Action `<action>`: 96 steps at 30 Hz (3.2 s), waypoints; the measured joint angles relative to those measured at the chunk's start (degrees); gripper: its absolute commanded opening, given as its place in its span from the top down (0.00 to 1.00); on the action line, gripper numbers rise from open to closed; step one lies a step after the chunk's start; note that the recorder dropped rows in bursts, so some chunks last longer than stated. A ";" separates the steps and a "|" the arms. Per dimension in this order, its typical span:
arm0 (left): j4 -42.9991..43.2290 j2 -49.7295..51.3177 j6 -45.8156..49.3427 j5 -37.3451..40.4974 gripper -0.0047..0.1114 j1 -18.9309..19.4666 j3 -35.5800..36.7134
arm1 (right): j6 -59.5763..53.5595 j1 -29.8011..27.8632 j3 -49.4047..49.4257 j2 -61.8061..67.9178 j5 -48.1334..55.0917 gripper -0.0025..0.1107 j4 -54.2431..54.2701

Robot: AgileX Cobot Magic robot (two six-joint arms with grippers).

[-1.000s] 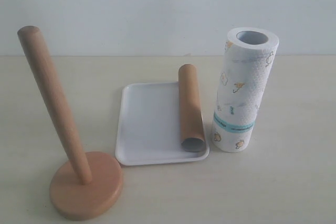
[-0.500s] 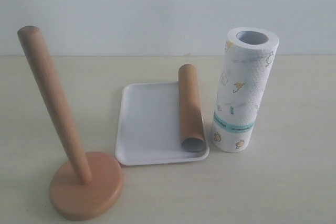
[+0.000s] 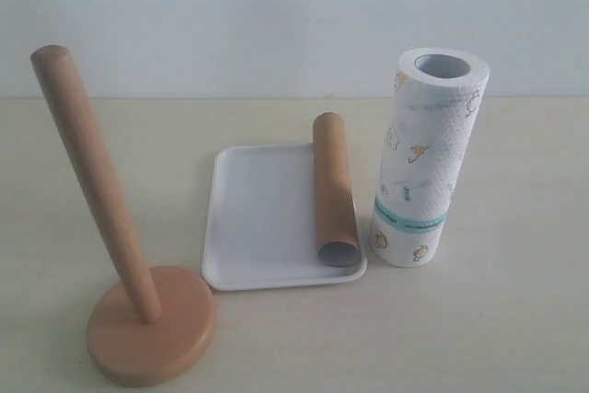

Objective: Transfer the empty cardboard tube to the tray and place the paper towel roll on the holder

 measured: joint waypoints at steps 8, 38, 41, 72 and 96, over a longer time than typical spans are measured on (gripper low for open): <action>-5.09 -0.30 23.07 2.71 0.92 0.00 9.29 | 0.00 0.00 0.00 0.00 0.00 0.95 0.00; -5.65 -0.30 53.47 49.73 0.92 0.13 9.41 | 0.00 0.00 0.00 0.00 0.00 0.95 0.00; -5.65 -0.30 53.47 49.73 0.92 0.13 9.41 | 0.00 0.00 0.00 0.00 -0.23 0.95 0.00; -5.65 -0.30 53.69 49.73 0.92 0.13 9.41 | 0.00 0.00 0.00 0.00 -0.44 0.95 0.00; -5.65 -0.30 53.69 49.87 0.92 0.13 9.41 | 14.56 0.00 -1.29 -0.03 -16.88 0.95 0.00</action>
